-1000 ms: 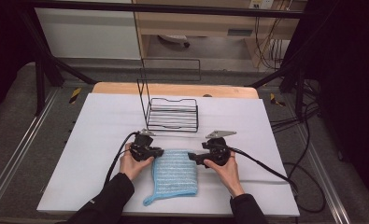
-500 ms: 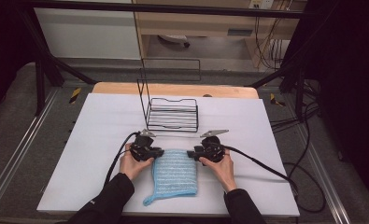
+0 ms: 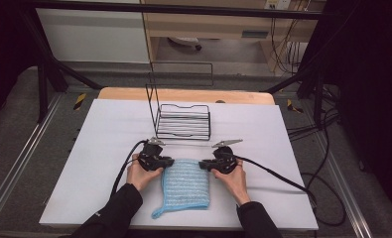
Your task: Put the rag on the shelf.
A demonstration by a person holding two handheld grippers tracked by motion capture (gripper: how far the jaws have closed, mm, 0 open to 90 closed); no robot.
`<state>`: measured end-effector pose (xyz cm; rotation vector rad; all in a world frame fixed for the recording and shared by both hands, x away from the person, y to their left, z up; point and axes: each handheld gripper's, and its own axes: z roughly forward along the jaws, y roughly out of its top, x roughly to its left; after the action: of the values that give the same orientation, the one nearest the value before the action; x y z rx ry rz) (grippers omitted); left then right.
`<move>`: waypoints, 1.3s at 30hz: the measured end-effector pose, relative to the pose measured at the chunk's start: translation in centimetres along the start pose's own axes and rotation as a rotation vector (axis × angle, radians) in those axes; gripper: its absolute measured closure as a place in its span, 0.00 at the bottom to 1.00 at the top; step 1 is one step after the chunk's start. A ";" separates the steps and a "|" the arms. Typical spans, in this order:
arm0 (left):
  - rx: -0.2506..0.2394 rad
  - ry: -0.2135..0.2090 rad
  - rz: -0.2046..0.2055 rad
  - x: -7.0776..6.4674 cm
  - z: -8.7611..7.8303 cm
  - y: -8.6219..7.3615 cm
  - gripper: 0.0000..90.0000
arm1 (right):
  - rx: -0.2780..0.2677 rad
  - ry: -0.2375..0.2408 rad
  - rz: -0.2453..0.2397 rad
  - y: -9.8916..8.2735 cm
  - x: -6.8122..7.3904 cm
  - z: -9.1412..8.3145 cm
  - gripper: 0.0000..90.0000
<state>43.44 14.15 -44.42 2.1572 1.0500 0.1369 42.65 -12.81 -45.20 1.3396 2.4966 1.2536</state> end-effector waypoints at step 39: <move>-0.210 -0.038 0.000 -1.1 -5.7 0.9 0.91 | -0.209 0.048 -0.030 1.4 2.1 -4.4 0.90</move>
<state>41.12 16.22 -39.44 1.9637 0.9689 0.1960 40.59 -13.65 -40.63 1.2334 2.3270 1.5083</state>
